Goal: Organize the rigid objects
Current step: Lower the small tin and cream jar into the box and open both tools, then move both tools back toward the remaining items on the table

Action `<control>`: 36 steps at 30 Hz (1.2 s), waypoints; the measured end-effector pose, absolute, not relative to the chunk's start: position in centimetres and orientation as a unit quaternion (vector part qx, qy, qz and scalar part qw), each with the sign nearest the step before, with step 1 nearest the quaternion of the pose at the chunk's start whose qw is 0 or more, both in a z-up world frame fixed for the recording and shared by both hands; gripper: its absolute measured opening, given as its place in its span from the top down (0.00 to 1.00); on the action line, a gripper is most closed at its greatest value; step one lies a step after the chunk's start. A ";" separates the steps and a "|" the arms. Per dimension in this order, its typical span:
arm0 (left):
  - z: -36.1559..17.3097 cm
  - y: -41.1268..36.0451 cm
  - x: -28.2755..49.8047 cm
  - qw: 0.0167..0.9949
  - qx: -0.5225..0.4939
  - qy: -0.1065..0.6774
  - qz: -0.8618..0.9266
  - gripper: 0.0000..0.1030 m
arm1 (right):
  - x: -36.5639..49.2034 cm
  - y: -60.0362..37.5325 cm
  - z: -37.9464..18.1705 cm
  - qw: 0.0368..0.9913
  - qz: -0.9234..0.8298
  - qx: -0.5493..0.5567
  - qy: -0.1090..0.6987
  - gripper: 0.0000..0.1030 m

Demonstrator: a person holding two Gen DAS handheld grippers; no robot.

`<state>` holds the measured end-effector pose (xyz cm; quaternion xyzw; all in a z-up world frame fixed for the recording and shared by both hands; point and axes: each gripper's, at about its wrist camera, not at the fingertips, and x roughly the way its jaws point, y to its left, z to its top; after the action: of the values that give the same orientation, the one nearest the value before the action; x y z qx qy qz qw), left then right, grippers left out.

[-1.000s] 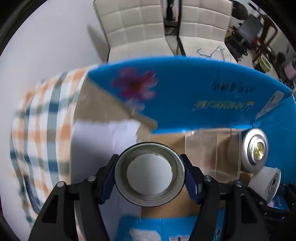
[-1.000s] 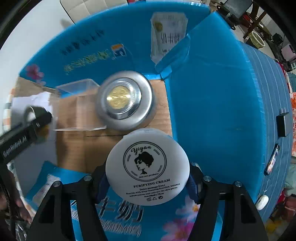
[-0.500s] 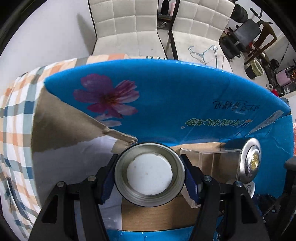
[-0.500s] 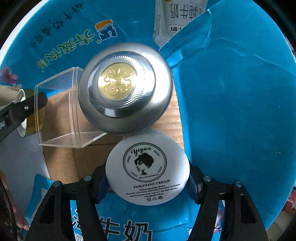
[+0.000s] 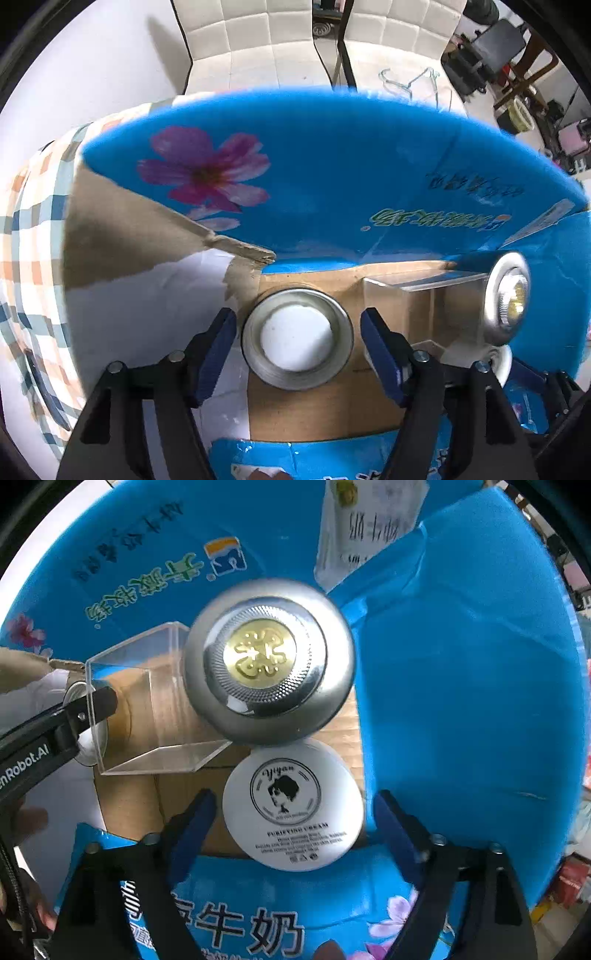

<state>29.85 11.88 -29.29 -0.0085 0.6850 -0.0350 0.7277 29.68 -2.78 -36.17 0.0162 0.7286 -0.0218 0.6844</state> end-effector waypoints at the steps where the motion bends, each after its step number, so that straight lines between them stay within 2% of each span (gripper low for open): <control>1: -29.0 11.9 29.7 0.729 -0.012 0.684 -0.036 0.24 | 29.8 -2.8 -35.8 0.685 -0.020 0.013 0.728 0.09; 2: -28.3 11.9 29.3 0.733 -0.005 0.680 -0.032 0.21 | 29.8 -2.9 -35.6 0.685 -0.018 0.013 0.728 0.09; 3: -27.6 11.8 29.0 0.739 0.010 0.673 -0.024 0.09 | 29.7 -3.1 -35.2 0.684 -0.016 0.014 0.729 0.08; 4: -27.2 11.8 28.6 0.745 0.019 0.667 -0.019 0.00 | 30.0 -3.0 -34.9 0.684 -0.015 0.015 0.729 0.08; 17: -17.5 12.3 19.5 0.802 0.008 0.597 -0.006 0.00 | 24.8 -2.9 -26.8 0.723 0.036 -0.028 0.689 0.08; 25: -12.6 10.3 16.8 0.821 0.001 0.571 -0.003 0.00 | 16.7 -3.8 -20.6 0.750 0.065 -0.016 0.658 0.08; 36: -7.0 7.8 12.9 0.848 0.007 0.530 0.003 0.00 | 12.6 -5.6 -11.9 0.788 0.105 -0.003 0.607 0.08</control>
<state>12.87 7.82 -6.97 0.0070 0.5300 0.0034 0.8480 12.59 -5.57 -11.94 -0.0031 0.6068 0.1054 0.7878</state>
